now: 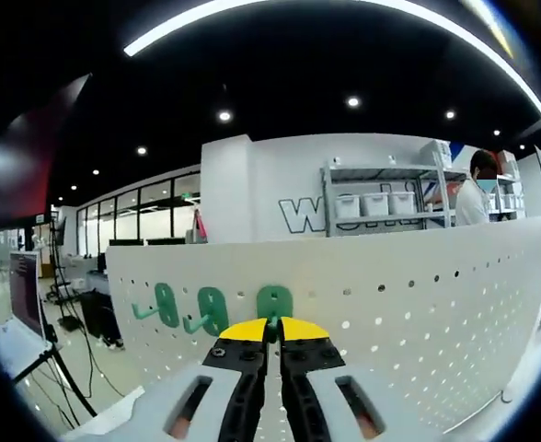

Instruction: Insert the hook assembly into the mounting plate slot until the hook locks in place.

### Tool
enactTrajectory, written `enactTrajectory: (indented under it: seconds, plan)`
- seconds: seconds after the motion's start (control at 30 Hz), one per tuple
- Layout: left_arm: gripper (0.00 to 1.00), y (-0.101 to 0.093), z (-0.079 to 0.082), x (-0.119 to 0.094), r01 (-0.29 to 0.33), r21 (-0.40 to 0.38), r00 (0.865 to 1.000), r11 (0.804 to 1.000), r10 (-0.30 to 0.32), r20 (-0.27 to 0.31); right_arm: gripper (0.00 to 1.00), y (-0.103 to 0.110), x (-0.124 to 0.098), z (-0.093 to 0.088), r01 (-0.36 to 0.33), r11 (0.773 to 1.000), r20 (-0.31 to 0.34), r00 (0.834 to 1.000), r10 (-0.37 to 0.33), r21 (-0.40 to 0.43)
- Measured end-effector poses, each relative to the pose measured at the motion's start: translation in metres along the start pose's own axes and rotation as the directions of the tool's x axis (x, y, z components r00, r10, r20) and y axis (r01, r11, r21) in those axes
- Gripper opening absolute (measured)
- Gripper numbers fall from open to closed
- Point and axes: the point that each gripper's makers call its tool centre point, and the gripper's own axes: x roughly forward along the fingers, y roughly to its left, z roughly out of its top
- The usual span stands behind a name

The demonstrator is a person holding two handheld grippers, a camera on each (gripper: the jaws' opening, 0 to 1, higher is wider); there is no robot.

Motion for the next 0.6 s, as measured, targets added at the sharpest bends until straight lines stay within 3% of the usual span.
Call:
enactTrajectory:
  seconds: [0.1, 0.27, 0.4, 0.6]
  plan:
    - [0.69, -0.002, 0.001, 0.002, 0.007, 0.003, 1.0, 1.0, -0.007, -0.002, 0.04, 0.002, -0.001, 0.01, -0.02, 1.0, 0.034, 0.999, 0.02, -0.001]
    - [0.69, -0.004, 0.002, 0.004, 0.015, 0.007, 1.0, 1.0, -0.015, -0.004, 0.07, 0.011, 0.003, 0.007, -0.078, 0.997, 0.001, 0.997, 0.078, -0.01]
    - [0.69, -0.004, 0.003, 0.004, 0.014, 0.007, 1.0, 1.0, -0.014, 0.0, 0.1, 0.019, 0.005, 0.01, -0.116, 0.993, 0.024, 0.993, 0.117, -0.033]
    - [0.69, -0.002, 0.004, 0.001, 0.007, 0.008, 1.0, 1.0, -0.007, 0.002, 0.13, 0.013, 0.007, 0.008, -0.114, 0.993, 0.004, 0.993, 0.114, -0.035]
